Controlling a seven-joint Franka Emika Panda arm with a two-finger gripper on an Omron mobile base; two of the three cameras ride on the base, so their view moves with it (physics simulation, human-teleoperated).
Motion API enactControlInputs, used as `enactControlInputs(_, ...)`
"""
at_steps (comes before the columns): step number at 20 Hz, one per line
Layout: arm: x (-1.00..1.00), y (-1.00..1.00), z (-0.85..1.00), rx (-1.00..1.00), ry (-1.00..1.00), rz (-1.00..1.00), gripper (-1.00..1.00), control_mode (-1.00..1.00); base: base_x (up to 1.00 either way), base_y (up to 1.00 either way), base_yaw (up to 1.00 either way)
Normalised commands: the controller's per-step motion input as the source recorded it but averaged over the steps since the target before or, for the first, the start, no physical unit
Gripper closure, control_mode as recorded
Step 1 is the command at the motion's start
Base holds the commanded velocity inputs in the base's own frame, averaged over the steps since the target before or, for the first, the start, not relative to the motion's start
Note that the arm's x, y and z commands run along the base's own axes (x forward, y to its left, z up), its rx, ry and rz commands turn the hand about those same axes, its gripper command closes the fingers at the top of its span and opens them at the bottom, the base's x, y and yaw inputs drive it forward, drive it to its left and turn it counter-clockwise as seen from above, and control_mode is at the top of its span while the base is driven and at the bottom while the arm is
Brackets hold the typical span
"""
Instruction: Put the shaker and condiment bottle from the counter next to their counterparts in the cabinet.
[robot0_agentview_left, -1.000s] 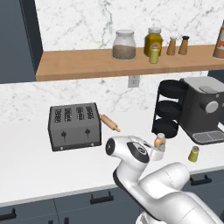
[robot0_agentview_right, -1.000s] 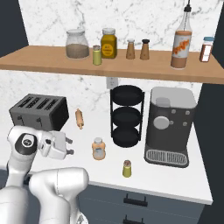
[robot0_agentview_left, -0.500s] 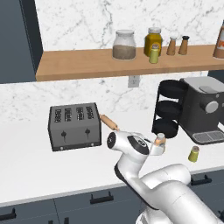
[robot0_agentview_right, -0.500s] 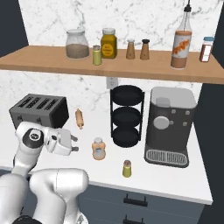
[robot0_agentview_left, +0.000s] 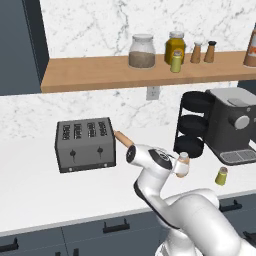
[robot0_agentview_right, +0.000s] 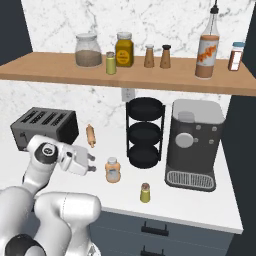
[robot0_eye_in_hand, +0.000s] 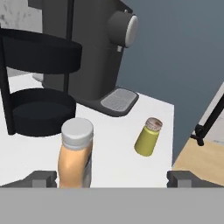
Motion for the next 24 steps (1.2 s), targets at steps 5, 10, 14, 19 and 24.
enactControlInputs(5,0.00,-0.32,-0.31,0.00,0.00,0.04,-1.00,-1.00,0.00,0.00,0.00)
enactControlInputs(10,0.00,-0.18,-0.26,0.00,0.00,0.04,-1.00,-1.00,0.00,0.00,0.00)
enactControlInputs(14,0.00,-0.18,-0.26,0.00,0.00,0.04,-1.00,-1.00,0.00,0.00,0.00)
enactControlInputs(19,0.00,-0.24,-0.26,0.00,0.00,0.04,-1.00,-1.00,0.00,0.00,0.00)
enactControlInputs(24,0.00,-0.27,-0.27,0.00,0.00,0.06,-1.00,-1.00,0.00,0.00,0.00)
